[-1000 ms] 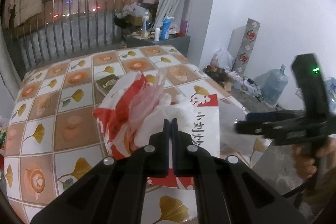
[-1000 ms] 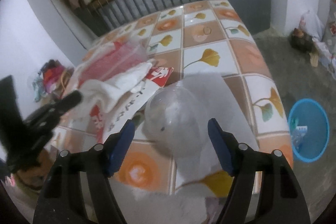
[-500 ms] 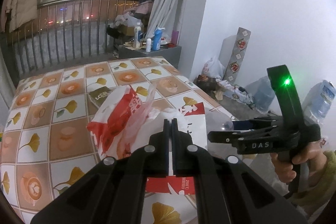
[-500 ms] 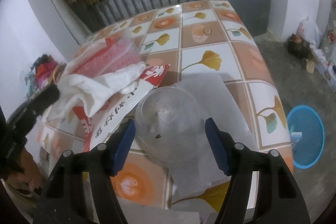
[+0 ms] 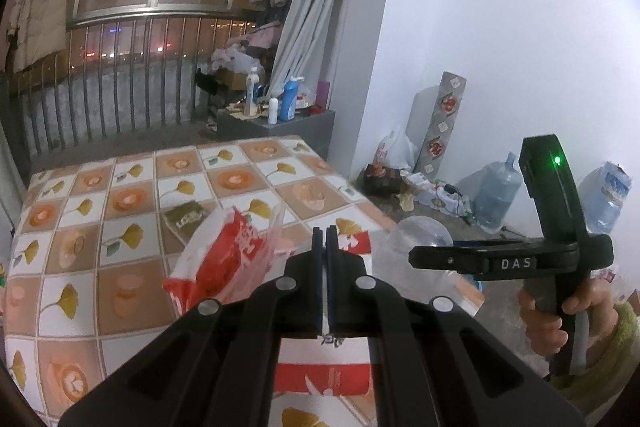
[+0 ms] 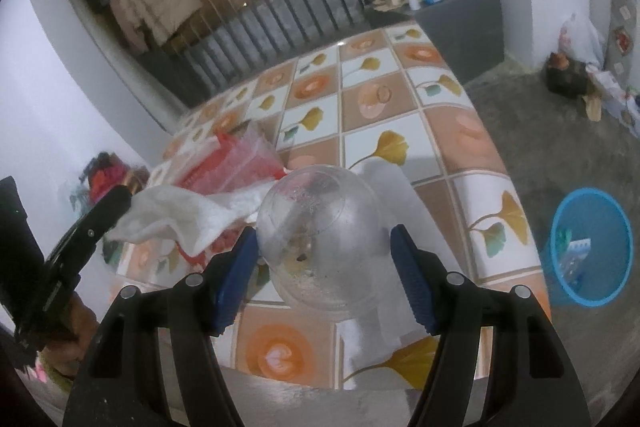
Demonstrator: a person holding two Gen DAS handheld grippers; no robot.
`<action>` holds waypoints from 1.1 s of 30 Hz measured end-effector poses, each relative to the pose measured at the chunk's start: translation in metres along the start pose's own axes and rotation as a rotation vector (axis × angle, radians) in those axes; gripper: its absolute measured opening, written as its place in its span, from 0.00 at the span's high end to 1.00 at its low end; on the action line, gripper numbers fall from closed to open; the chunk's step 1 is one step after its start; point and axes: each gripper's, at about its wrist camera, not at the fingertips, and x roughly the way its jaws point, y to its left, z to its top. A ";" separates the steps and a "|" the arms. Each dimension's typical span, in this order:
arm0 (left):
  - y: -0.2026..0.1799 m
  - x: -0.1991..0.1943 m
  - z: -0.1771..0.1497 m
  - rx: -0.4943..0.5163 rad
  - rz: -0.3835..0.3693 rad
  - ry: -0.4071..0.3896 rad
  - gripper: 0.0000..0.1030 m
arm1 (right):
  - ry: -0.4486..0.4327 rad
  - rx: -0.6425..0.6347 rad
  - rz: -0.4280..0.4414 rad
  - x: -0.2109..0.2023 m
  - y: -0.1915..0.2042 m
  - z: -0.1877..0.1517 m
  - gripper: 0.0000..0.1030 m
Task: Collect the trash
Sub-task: 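Lift the cup and snack bag off the table with both grippers, then carry both items over the blue wastebasket and open both grippers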
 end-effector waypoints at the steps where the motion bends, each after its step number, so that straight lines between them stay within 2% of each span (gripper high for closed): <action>1: -0.001 -0.001 0.003 0.003 -0.003 -0.007 0.99 | -0.003 0.008 0.008 -0.002 -0.002 0.001 0.38; 6: -0.007 -0.006 0.021 0.023 -0.024 -0.047 0.99 | -0.031 0.051 0.047 -0.013 -0.009 0.006 0.38; 20: -0.040 -0.016 0.068 0.100 -0.060 -0.096 0.99 | -0.138 0.114 0.149 -0.052 -0.023 0.019 0.38; 26: -0.066 -0.014 0.084 0.140 -0.101 -0.102 0.99 | -0.187 0.133 0.144 -0.076 -0.040 0.019 0.38; 33: -0.098 0.008 0.103 0.145 -0.186 -0.065 0.99 | -0.255 0.188 0.106 -0.105 -0.074 0.013 0.38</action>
